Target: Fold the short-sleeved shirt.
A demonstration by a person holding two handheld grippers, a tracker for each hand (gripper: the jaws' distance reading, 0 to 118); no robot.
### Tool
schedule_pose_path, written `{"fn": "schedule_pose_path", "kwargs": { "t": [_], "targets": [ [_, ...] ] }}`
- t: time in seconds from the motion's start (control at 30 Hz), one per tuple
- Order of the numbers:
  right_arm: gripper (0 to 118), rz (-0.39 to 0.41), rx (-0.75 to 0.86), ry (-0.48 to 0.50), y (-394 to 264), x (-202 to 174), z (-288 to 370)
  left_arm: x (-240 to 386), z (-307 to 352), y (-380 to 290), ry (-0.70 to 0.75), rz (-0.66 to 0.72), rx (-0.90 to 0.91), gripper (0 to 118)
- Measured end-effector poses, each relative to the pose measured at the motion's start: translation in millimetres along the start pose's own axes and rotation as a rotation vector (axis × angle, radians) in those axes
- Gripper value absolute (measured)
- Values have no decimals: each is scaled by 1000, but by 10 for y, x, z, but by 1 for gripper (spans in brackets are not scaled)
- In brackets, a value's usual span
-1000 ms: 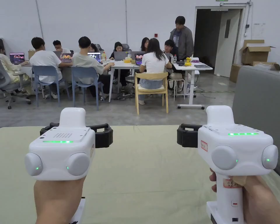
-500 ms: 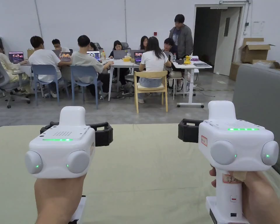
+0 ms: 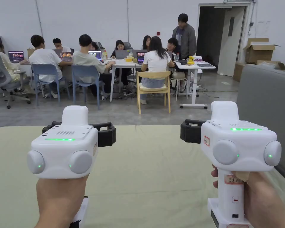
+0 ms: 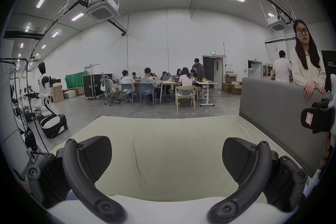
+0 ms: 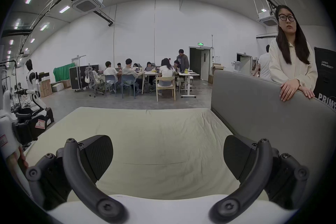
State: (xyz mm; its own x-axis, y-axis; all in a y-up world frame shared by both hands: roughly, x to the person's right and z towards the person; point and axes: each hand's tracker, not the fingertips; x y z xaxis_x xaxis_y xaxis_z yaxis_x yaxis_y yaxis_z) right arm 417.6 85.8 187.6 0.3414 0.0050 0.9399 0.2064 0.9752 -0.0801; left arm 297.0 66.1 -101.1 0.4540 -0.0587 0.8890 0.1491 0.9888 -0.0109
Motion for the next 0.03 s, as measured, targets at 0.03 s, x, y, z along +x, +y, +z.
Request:
{"fn": "schedule_pose_path", "kwargs": {
  "t": [0.03],
  "targets": [
    [118, 1, -1, 1, 0, -9, 0, -3, -1, -1, -2, 0, -1, 118]
  ]
}}
